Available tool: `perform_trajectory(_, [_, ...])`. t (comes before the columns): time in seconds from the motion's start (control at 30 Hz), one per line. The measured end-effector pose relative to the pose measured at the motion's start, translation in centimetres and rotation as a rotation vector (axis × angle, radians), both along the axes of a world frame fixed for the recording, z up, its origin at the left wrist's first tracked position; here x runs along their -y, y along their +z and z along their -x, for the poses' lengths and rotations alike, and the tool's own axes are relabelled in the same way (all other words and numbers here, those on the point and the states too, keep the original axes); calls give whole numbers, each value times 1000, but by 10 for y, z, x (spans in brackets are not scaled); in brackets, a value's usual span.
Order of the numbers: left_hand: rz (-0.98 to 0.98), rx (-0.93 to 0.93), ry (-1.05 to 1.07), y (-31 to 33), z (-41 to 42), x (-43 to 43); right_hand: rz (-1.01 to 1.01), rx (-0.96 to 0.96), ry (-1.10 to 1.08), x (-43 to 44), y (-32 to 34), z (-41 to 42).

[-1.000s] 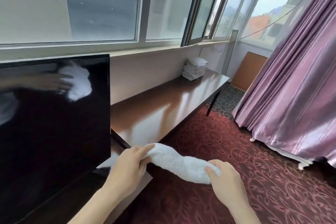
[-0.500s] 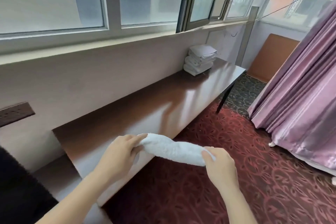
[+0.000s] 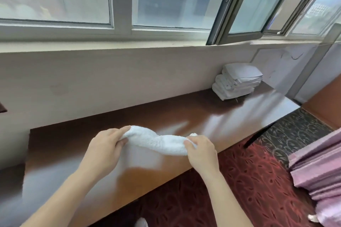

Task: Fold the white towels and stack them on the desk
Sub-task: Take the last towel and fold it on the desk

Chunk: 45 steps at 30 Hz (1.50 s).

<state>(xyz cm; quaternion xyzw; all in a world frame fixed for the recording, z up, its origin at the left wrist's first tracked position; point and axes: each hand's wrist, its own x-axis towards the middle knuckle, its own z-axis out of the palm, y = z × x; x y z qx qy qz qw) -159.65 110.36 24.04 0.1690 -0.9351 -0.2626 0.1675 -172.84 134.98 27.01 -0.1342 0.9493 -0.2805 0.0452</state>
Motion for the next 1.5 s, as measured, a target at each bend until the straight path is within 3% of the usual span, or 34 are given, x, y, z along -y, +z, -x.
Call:
perform_trajectory(0.13, [9,-13,0,-26,65,16,-63,9,16,9,-15,66])
perform_trajectory(0.3, [157,-220,64,-35,115,17,100,-49,62,17,-34,130])
perform_trajectory(0.4, [179,-131,49,-70,113,13,123,40,121,19,-73,155])
perform_trajectory(0.47, [22,111,13,-107,100,5,-25,151,142,16,-107,167])
perform_trajectory(0.53, [-243,316,130,-133,92,-7,-136,258,140,13,-135,182])
perform_trajectory(0.7, [-619,260,649,-137,111,-22,-144,315,322,22,-166,228])
perform_trajectory(0.83, [-766,286,827,-132,134,-33,-182,333,470,42,-176,276])
perform_trajectory(1.0, [-695,300,1037,-129,162,-41,-286,342,651,60,-191,317])
perform_trajectory(1.13, [-500,332,1020,-127,167,-46,-307,332,654,68,-196,331])
perform_trajectory(1.27, [-601,209,1035,-111,169,-46,-331,293,725,71,-196,345])
perform_trajectory(1.5, [-683,353,1012,-123,150,-23,-288,365,723,69,-195,342])
